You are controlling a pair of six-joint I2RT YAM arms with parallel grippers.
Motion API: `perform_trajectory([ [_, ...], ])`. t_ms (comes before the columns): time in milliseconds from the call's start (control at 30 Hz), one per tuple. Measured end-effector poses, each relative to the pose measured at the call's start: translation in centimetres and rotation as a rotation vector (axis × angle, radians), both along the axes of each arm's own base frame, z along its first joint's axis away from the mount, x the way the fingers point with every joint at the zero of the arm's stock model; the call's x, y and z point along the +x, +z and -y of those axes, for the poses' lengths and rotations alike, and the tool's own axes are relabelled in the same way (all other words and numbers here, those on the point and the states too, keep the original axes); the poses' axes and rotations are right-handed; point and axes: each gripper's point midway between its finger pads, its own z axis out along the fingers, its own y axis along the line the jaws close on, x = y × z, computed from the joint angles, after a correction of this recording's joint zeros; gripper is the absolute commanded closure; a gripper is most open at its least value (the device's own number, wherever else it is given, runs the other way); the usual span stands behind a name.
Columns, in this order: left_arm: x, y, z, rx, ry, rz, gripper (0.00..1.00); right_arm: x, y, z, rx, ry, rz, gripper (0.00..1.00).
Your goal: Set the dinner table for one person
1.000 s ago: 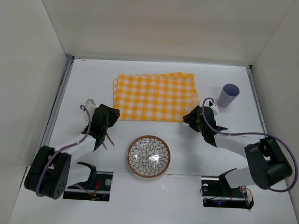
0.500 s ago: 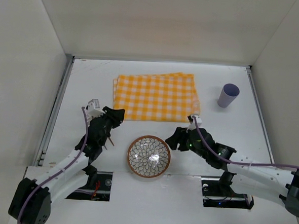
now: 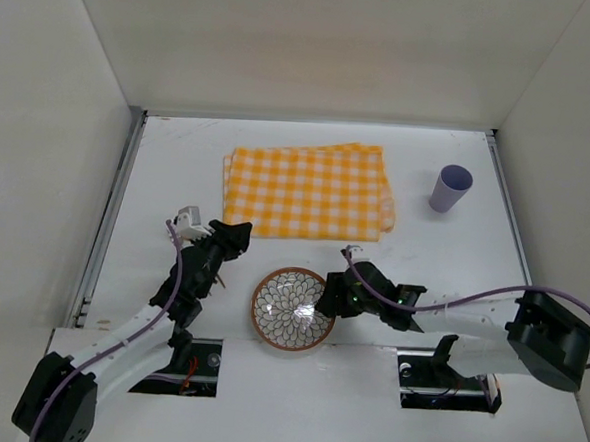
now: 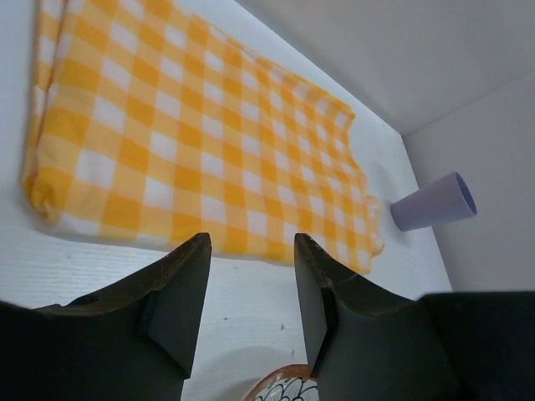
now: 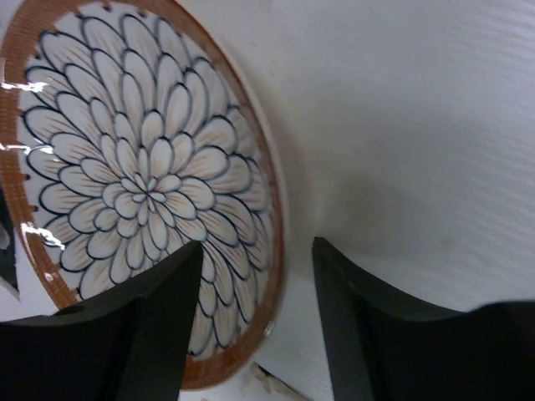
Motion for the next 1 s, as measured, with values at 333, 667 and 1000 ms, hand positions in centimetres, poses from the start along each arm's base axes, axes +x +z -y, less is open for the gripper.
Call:
perform_trajectory([
  [333, 0.5, 0.6, -1.3, -0.021, 0.051, 0.029, 0.56, 0.4, 0.3, -2.6, 0.154, -0.029, -0.063, 0.91],
  [667, 1.2, 0.7, -4.4, -0.069, 0.171, 0.023, 0.55, 6.0, 4.3, 0.5, 0.173, -0.163, -0.002, 0.91],
  [1000, 1.2, -0.8, -4.8, -0.07, 0.19, -0.028, 0.54, 22.2, 11.0, -3.3, 0.294, -0.289, 0.138, 0.91],
])
